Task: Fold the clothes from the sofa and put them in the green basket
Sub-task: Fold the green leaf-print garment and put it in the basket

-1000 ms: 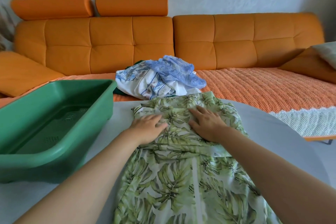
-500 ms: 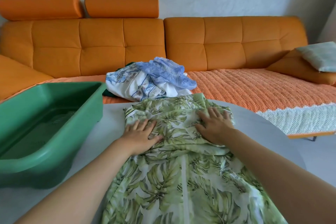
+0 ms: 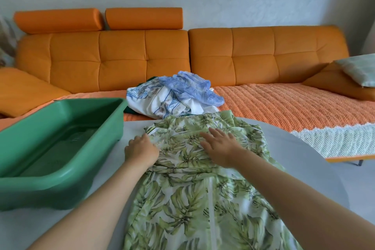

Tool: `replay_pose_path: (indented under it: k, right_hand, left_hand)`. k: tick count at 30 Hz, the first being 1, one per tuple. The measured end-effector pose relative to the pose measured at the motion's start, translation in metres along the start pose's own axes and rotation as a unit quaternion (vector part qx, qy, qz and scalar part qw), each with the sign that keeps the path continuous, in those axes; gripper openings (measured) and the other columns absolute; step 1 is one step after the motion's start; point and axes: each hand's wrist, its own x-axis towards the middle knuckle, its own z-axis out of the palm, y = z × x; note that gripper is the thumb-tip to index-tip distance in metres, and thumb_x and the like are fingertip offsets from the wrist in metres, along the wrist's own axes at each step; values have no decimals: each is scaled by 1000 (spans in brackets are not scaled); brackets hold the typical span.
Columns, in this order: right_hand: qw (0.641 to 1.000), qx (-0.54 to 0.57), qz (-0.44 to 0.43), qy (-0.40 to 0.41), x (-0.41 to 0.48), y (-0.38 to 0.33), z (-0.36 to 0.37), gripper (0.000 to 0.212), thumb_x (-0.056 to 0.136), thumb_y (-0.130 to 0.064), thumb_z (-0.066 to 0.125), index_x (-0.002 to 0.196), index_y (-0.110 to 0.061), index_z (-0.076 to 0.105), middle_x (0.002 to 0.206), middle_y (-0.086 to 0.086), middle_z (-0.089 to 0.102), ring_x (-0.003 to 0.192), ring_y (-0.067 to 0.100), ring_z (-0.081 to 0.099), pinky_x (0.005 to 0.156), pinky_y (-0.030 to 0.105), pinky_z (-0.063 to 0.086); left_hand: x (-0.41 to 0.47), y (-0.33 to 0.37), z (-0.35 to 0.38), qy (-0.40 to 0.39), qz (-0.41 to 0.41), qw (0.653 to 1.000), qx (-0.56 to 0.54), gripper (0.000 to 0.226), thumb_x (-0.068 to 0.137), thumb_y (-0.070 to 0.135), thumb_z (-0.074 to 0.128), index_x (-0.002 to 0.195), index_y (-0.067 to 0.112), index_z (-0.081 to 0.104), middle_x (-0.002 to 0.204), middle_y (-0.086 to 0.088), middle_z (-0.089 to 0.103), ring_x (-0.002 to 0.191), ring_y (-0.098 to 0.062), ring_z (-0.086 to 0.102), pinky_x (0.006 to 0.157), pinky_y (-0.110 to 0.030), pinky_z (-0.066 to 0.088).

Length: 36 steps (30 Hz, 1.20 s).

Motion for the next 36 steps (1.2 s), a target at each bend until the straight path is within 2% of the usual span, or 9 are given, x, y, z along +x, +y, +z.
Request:
replay_pose_path:
  k: [9, 15, 17, 20, 23, 26, 28, 32, 36]
  right_hand:
    - [993, -45, -47, -93, 22, -42, 25, 65, 102, -59, 17, 160, -31, 1, 167, -3, -4, 153, 16, -6, 122, 53, -5]
    - [990, -80, -32, -107, 28, -42, 22, 88, 85, -86, 19, 157, -41, -3, 167, -3, -8, 154, 19, -7, 119, 62, -5]
    - [989, -89, -25, -117, 30, -43, 23, 98, 75, -95, 16, 156, -44, -5, 167, -3, -9, 154, 21, -7, 117, 66, -5]
    - [990, -86, -14, -109, 31, -43, 23, 108, 64, -101, 11, 155, -46, -5, 167, -1, -8, 154, 22, -8, 115, 68, -6]
    - [992, -73, -13, -107, 27, -45, 20, 108, 63, -101, 14, 155, -47, -3, 167, 1, -9, 153, 24, -10, 115, 67, -7]
    - [997, 51, 3, -61, 24, -40, 1, 86, 81, -86, 27, 155, -47, 7, 167, 1, -3, 153, 27, -5, 115, 65, -9]
    - [981, 188, 43, 18, 26, -31, -21, 63, 96, -57, 37, 155, -40, 23, 165, 4, 17, 149, 29, 20, 120, 59, 13]
    - [904, 409, 96, 76, 26, -17, -53, 40, 103, -43, 37, 129, -23, 59, 121, 4, 65, 80, 14, 62, 73, 33, 48]
    - [871, 464, 143, 79, 33, -4, -52, 55, 90, -63, 54, 127, -22, 56, 134, 9, 59, 109, 24, 62, 92, 37, 50]
  left_hand:
    - [16, -1, 7, -33, -62, 996, 54, 76, 91, 68, 40, 140, 11, 46, 143, -14, 45, 130, -31, 40, 103, -41, 36]
    - [23, 12, -7, -56, -53, 988, -136, 44, 100, 30, 47, 135, 4, 48, 133, -16, 55, 116, -33, 56, 90, -39, 47]
    - [25, 18, -16, -80, -97, 938, -322, 39, 98, 21, 51, 131, 0, 49, 124, -17, 60, 100, -30, 62, 77, -33, 50]
    - [18, 28, -31, -223, -167, 787, -550, 14, 99, 15, 57, 99, 4, 64, 75, -10, 73, 60, -22, 68, 53, -26, 54]
    - [11, 33, -38, -276, -140, 759, -572, 18, 101, 15, 55, 89, 7, 65, 62, -8, 72, 52, -19, 68, 43, -26, 54]
    - [9, 43, -47, -234, -111, 752, -607, 9, 97, 10, 60, 97, 4, 67, 69, -10, 74, 55, -21, 71, 44, -28, 54]
    - [11, 56, -54, -197, -73, 757, -618, 11, 94, 8, 66, 105, 9, 65, 79, -9, 75, 61, -19, 73, 46, -26, 54]
    - [9, 94, -58, -182, 15, 793, -581, 49, 85, 17, 79, 127, 19, 53, 110, -6, 70, 90, -22, 72, 71, -34, 61]
    - [6, 130, -41, -247, 59, 771, -585, 52, 95, 13, 66, 143, 17, 47, 116, -12, 70, 101, -27, 70, 89, -41, 58]
